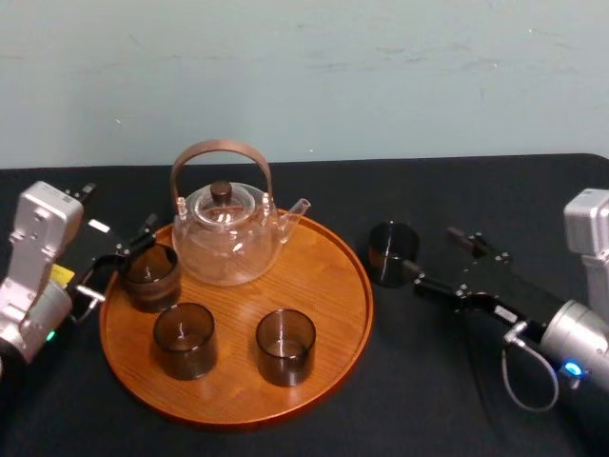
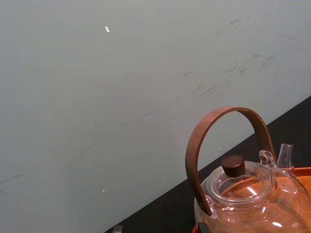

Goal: Pick up the glass from the table and place it on the tray.

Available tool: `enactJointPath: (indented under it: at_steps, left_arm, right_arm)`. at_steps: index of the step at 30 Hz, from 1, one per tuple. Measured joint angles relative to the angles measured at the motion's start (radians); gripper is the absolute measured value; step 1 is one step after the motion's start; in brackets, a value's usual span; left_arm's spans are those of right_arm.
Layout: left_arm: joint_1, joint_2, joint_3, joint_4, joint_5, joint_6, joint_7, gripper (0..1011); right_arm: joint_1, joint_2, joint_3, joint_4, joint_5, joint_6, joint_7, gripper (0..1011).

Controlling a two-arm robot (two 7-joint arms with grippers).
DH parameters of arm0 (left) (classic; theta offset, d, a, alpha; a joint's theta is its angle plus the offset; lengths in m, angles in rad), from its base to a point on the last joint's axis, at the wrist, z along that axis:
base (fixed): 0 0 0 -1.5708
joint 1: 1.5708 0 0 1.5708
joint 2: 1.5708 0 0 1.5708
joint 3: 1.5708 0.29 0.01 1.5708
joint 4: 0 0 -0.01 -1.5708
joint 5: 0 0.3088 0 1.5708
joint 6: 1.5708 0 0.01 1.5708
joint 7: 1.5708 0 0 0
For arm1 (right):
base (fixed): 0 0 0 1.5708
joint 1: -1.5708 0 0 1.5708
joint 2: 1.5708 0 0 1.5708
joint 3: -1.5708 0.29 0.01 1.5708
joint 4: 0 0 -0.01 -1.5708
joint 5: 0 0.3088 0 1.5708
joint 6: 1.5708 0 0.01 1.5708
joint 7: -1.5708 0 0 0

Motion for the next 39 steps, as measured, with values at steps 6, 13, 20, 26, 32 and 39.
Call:
enactJointPath:
  at_steps: [6, 13, 20, 26, 32, 39]
  left_arm:
    - [0.0, 0.0, 0.0, 0.0, 0.0, 0.0, 0.0, 1001]
    - [0.0, 0.0, 0.0, 0.0, 0.0, 0.0, 0.0, 1001]
    - [0.0, 0.0, 0.0, 0.0, 0.0, 0.0, 0.0, 1001]
    - [0.0, 0.0, 0.0, 0.0, 0.0, 0.0, 0.0, 1001]
    - [0.0, 0.0, 0.0, 0.0, 0.0, 0.0, 0.0, 1001]
    - [0.0, 0.0, 0.0, 0.0, 0.0, 0.0, 0.0, 1001]
  right_arm:
    - [-0.004, -0.003, 0.036, 0.023, 0.004, 0.008, -0.021, 1002]
    - [0.001, -0.013, 0.053, 0.044, -0.014, 0.016, -0.032, 1002]
    - [0.006, -0.022, 0.055, 0.053, -0.023, 0.023, -0.025, 1002]
    - [0.009, -0.027, 0.053, 0.059, -0.034, 0.03, -0.022, 1002]
    - [0.01, -0.031, 0.051, 0.064, -0.043, 0.032, -0.02, 1002]
    - [0.017, -0.038, 0.047, 0.079, -0.056, 0.041, -0.022, 1002]
